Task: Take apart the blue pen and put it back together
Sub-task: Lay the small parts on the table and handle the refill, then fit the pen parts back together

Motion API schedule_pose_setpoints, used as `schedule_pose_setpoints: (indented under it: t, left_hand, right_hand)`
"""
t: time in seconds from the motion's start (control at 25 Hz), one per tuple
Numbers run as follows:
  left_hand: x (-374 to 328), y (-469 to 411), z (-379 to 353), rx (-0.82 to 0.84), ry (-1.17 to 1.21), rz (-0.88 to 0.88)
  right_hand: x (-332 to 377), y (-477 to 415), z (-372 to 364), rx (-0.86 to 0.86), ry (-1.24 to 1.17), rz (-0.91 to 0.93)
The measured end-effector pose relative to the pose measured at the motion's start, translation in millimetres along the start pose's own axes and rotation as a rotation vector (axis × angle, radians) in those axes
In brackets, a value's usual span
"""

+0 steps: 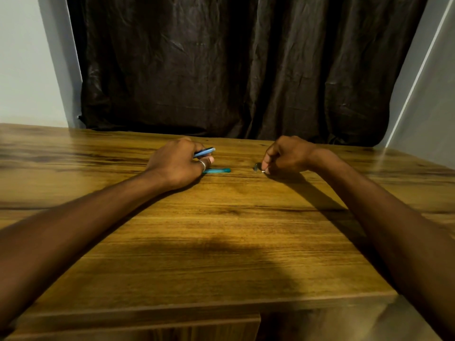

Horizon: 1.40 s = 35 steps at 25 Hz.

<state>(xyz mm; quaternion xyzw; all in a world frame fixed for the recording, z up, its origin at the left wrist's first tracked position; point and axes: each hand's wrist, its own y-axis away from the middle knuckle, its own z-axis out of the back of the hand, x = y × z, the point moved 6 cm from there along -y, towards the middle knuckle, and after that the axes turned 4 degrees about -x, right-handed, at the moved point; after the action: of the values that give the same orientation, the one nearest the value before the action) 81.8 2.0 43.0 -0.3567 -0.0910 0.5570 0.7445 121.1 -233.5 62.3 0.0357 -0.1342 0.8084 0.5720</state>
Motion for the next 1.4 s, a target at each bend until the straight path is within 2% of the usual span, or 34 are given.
schedule_pose_setpoints:
  t: [0.32, 0.56, 0.8, 1.08, 1.4]
  left_hand:
    - [-0.8, 0.7, 0.3, -0.021, 0.016, -0.011]
    - [-3.7, 2.0, -2.8, -0.015, -0.003, -0.073]
    - [-7.2, 4.5, -8.1, 0.081, 0.108, -0.064]
    - [-14.9, 9.6, -9.0, 0.086, 0.136, -0.141]
    - [-14.3, 9.1, -4.7, 0.026, 0.202, -0.113]
  right_hand:
    - [2.7, -1.5, -2.9, -0.012, 0.03, 0.039]
    - [3.9, -5.1, 8.1, -0.295, -0.077, 0.042]
    - [36.0, 4.3, 6.8, -0.514, -0.209, 0.185]
    - [55.6, 2.3, -7.7, -0.419, -0.726, 0.173]
    - [54.9, 5.2, -12.1, -0.367, -0.827, 0.159]
